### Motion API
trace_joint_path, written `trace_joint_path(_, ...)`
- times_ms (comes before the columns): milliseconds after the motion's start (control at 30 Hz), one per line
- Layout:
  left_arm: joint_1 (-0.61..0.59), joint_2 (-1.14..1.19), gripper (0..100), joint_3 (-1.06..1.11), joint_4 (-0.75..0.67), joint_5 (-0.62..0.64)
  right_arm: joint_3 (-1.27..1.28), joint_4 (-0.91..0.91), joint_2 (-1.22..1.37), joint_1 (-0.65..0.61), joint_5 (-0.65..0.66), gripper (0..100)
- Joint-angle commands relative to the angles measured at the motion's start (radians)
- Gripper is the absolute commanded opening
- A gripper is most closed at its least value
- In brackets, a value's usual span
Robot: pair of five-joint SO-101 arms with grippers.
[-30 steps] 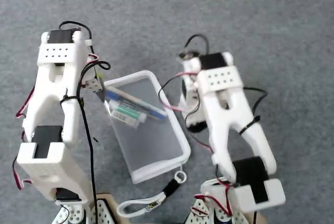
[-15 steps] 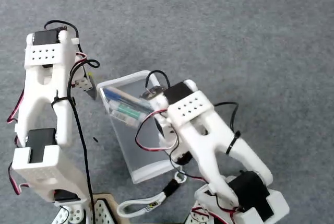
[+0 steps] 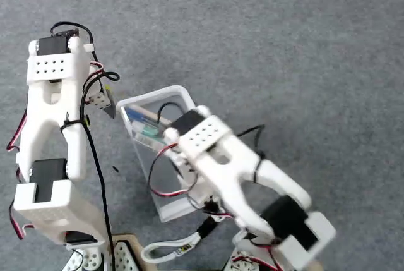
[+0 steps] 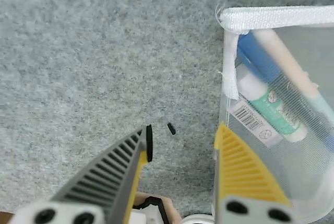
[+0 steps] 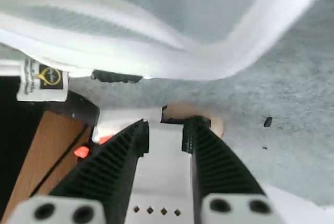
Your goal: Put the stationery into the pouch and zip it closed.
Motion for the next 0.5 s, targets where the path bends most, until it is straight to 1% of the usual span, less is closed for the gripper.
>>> trace_joint_path(0, -0.021, -0.055, 21, -0.004, 0.012, -0.008, -0.042, 0.006, 0.067, -0.017, -0.009, 11.6)
trace_joint_path(100, -0.027, -0.055, 21, 0.016, 0.012, -0.008, -0.048, 0.002, 0.125, -0.026, -0.002, 13.7)
trace_joint_path(167, -0.027, -0.055, 21, 0.036, 0.012, -0.008, -0.051, 0.002, 0.143, -0.063, -0.002, 16.6)
trace_joint_path(400, -0.051, -0.055, 21, 0.021, 0.011, -0.011, -0.051, -0.006, 0.156, -0.282, 0.043, 17.5)
trace_joint_path(467, -0.074, -0.055, 21, 0.008, 0.011, -0.054, -0.053, -0.02, 0.156, -0.308, 0.049, 17.5)
